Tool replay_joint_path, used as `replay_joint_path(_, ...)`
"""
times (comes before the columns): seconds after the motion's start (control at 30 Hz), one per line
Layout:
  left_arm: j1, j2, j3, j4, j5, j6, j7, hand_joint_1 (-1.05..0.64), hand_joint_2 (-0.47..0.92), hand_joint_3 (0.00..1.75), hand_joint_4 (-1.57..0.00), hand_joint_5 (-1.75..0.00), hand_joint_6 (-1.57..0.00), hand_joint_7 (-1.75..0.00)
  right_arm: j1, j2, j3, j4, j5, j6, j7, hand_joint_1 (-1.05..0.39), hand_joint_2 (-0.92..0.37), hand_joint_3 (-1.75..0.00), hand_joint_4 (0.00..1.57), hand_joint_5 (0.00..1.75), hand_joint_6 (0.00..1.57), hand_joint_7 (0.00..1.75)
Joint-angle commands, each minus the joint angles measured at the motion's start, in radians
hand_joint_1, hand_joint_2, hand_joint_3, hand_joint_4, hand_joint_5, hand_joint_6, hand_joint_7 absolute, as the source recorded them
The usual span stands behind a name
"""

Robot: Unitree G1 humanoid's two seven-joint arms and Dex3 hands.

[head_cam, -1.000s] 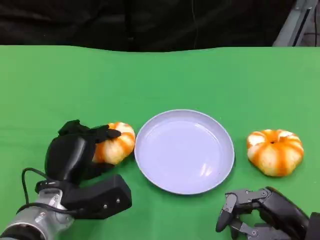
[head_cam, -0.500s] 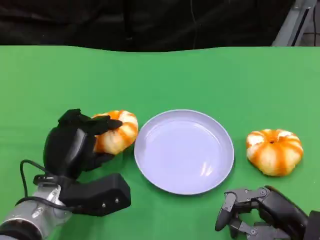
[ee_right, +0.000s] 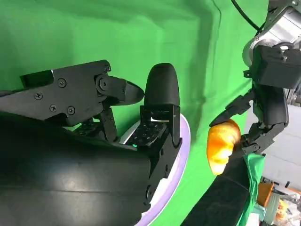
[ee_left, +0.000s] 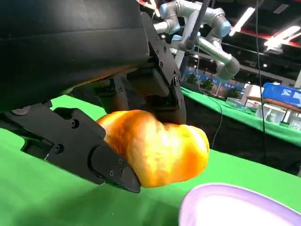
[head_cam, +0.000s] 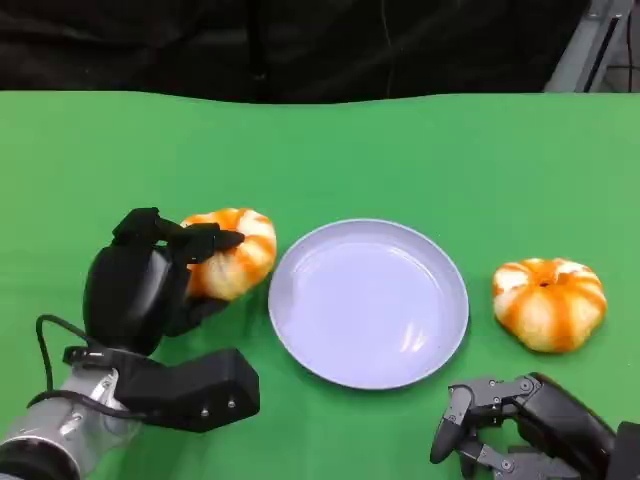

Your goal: Grasp the bread from the table and place it into the plate.

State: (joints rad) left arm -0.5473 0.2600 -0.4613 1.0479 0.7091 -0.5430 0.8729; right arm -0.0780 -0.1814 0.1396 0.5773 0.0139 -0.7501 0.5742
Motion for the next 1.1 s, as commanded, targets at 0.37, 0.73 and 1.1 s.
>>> replay_joint_path(0.37,0.008,0.021,0.011,-0.007,0.002,-0.001,0.018,-0.14,0.82,0.00,-0.63,-1.32,-0.95,-0.55,0.003,-0.017,-0.001,0.004,0.000,-0.005,-0.005,-0.03,-0.91,-0.51,0.71,1.59,0.78,1.12)
replay_joint_path(0.73,0.046,0.033,0.020,-0.152,0.014,-0.027,0.003,-0.12,0.83,0.00,-0.66,-1.26,-0.99,-0.44,-0.002,-0.013,-0.001,0.010,0.009,-0.005,0.001,-0.02,-0.91,-0.50,0.71,1.59,0.79,1.12)
replay_joint_path(1.1,0.051,0.032,0.027,-0.162,0.018,-0.023,-0.003,-0.11,0.83,0.00,-0.66,-1.26,-1.02,-0.40,-0.002,-0.014,-0.001,0.011,0.009,-0.006,0.001,-0.02,-0.91,-0.51,0.71,1.59,0.79,1.11)
